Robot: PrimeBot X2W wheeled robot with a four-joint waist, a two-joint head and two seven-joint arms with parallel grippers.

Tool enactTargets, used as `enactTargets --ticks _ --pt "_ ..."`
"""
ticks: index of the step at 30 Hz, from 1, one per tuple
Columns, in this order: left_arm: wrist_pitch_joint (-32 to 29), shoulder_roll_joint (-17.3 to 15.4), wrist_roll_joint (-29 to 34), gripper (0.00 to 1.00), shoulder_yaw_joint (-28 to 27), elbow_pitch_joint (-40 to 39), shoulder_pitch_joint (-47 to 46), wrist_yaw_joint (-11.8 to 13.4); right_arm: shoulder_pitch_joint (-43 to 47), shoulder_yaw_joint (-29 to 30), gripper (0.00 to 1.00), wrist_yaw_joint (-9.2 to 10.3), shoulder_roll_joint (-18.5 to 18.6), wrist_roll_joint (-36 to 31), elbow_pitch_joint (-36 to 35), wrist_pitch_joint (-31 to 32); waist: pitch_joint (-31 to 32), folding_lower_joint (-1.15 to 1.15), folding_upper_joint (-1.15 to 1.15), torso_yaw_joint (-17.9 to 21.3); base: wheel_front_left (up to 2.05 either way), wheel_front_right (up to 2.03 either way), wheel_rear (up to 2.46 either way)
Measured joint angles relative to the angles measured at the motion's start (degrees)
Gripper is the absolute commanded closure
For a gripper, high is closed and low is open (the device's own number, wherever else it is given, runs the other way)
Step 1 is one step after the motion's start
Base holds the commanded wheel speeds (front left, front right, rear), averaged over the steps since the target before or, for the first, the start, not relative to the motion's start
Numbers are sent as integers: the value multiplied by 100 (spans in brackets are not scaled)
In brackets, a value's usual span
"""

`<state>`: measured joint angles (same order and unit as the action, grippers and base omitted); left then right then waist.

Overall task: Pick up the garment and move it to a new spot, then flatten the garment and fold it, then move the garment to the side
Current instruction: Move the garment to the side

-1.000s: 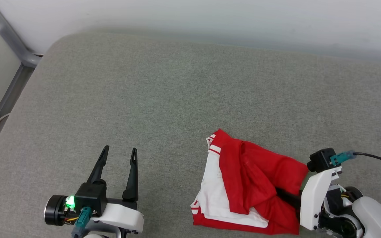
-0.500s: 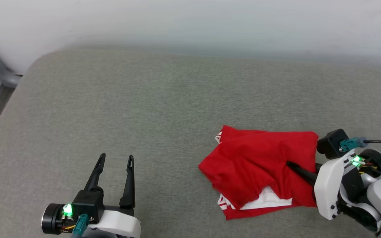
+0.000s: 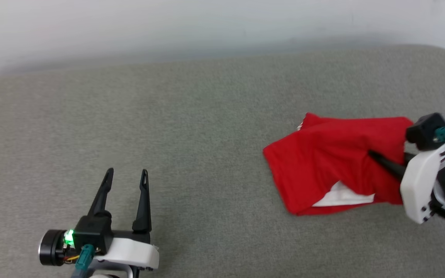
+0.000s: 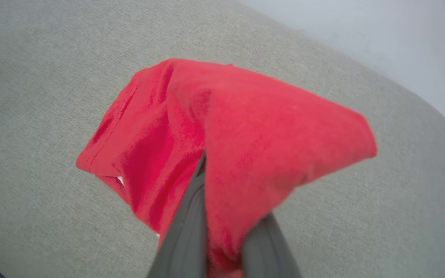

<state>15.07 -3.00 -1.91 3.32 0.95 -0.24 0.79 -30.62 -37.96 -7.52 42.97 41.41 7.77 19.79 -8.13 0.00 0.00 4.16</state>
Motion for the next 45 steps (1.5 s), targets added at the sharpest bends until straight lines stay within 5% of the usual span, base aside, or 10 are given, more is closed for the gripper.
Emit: enactTargets --ticks 8,18,36,37,38,45 --pt "0 -91 70 0 -93 -283 -460 -80 -516 469 100 -1 720 66 539 187 -779 0 0 288 0 0 0" --pt "0 -108 125 0 15 -554 -1008 -188 -809 1419 100 -1 1369 -268 1659 393 -1771 1 0 186 0 0 0" --pt "0 -81 116 0 113 -614 -1299 -168 -1159 2831 99 -1 1244 -1183 3017 468 -2246 0 0 -294 0 0 0" --pt "0 -77 115 0 112 -612 -1285 -158 -1158 2920 56 -1 1157 -1181 3065 442 -2213 0 0 -292 0 0 0" --pt "0 -74 115 0 104 -611 -1272 -152 -1144 2902 2 -1 1101 -1298 3066 445 -2178 1 0 -286 0 0 0" --pt "0 -69 115 0 94 -533 -1114 -123 -1099 3319 0 -1 817 -1803 3039 209 -1817 0 0 -228 0 0 0"
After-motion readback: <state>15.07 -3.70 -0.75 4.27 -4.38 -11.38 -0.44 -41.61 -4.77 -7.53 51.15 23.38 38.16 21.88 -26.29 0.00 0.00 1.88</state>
